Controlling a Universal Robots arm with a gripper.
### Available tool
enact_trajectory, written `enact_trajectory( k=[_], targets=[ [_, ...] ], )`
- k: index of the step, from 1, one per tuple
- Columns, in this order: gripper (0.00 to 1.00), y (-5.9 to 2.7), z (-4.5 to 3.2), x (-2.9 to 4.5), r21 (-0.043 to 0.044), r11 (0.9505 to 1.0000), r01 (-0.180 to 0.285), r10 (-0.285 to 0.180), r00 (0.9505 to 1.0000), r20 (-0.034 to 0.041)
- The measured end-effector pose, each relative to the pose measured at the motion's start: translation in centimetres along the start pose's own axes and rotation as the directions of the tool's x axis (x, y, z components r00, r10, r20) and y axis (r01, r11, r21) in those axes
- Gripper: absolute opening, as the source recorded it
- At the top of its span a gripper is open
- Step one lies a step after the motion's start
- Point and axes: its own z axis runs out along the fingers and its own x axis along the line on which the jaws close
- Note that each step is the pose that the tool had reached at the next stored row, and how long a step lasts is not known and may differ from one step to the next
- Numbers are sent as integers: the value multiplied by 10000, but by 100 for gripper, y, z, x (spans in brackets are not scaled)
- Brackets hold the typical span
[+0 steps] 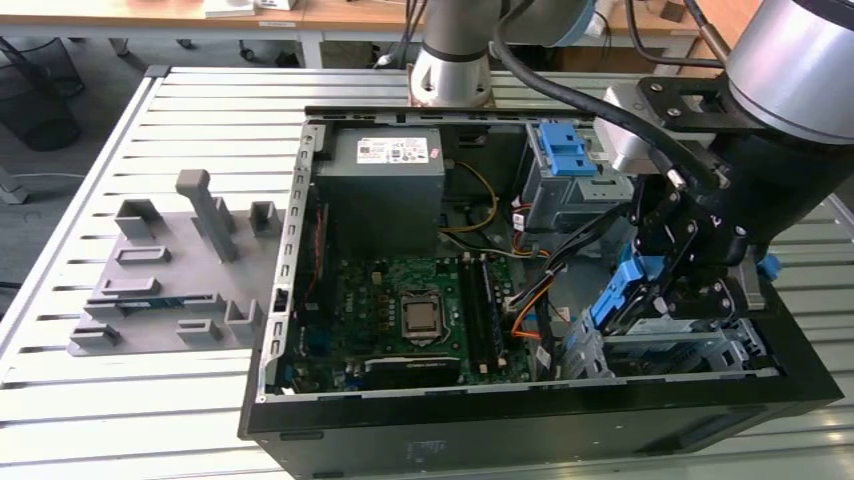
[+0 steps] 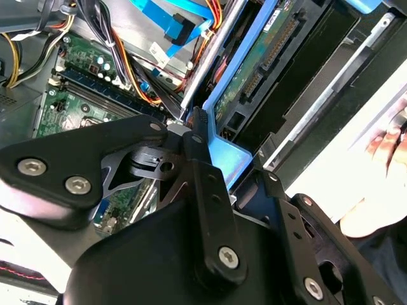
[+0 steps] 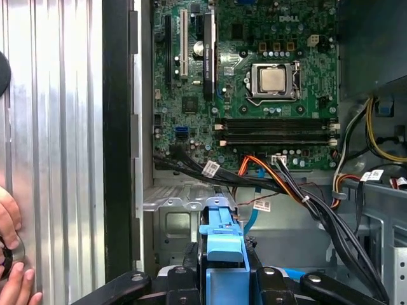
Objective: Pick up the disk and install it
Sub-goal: 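Insert the disk into the insertion slot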
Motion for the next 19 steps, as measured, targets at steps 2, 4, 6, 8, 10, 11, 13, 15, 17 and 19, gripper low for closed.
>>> enact_trajectory(
  k=[2, 4, 6, 8, 10, 11, 13, 15, 17, 19],
  targets=[
    [36, 0, 19, 0, 0, 10000, 0, 0, 10000, 2],
    [36, 0, 38, 0, 0, 10000, 0, 0, 10000, 1],
    [36, 0, 56, 0, 0, 10000, 0, 0, 10000, 0],
    [36, 0, 74, 0, 0, 10000, 0, 0, 10000, 1],
    [36, 0, 93, -1, 0, 10000, 0, 0, 10000, 1],
    [36, 0, 101, 0, 0, 10000, 0, 0, 10000, 1],
    [36, 0, 120, -1, 0, 10000, 0, 0, 10000, 2],
    [36, 0, 135, -1, 0, 10000, 0, 0, 10000, 0],
    [36, 0, 152, -1, 0, 10000, 0, 0, 10000, 2],
    [36, 0, 170, -1, 0, 10000, 0, 0, 10000, 1]
  ],
)
